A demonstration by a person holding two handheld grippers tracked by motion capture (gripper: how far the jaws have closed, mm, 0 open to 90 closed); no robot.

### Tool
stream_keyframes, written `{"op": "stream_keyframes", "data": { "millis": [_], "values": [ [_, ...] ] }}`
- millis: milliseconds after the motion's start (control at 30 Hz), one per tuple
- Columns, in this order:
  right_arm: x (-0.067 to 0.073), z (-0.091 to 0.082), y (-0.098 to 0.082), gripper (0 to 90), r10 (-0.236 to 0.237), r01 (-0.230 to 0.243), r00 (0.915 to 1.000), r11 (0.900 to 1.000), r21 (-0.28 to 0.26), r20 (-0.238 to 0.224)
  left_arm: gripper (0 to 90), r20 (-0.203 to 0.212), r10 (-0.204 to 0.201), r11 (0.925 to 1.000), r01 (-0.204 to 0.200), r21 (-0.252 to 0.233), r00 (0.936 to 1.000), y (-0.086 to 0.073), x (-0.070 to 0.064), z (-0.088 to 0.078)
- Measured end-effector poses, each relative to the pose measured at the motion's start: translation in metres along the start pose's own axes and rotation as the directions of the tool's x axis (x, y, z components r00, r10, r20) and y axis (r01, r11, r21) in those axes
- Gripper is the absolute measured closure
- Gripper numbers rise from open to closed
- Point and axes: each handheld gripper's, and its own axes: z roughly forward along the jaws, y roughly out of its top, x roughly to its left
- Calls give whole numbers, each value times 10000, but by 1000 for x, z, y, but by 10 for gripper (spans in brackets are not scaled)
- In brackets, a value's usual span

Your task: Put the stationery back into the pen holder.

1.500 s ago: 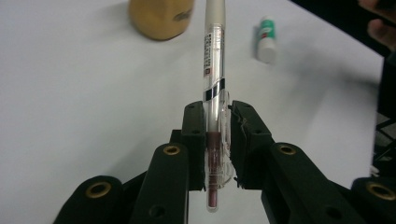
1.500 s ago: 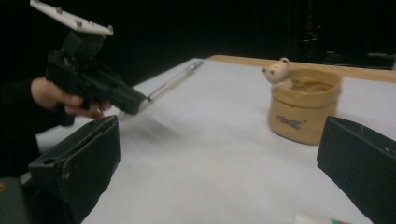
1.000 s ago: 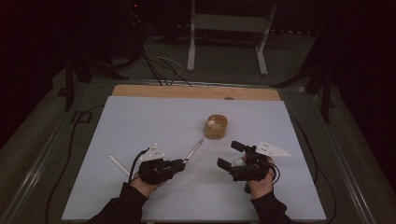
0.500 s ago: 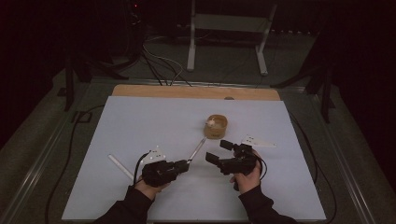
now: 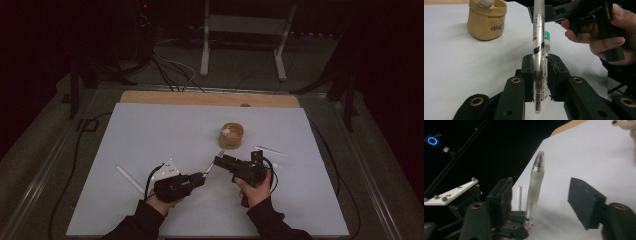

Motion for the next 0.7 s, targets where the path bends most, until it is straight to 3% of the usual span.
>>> {"op": "stream_keyframes", "data": {
  "millis": [233,600,700],
  "values": [
    [0,4,-3,592,209,-205,9996,9995,240,-171,774,30,17,10000,-17,89,10000,-1,0,2],
    [1,7,-2,783,370,-362,9991,9987,368,-228,773,131,50,10000,-51,83,9999,-1,0,2],
    [-1,7,-1,792,531,-512,9974,9979,404,-493,773,145,71,9999,-72,76,9999,-1,0,1]
  ]
}}
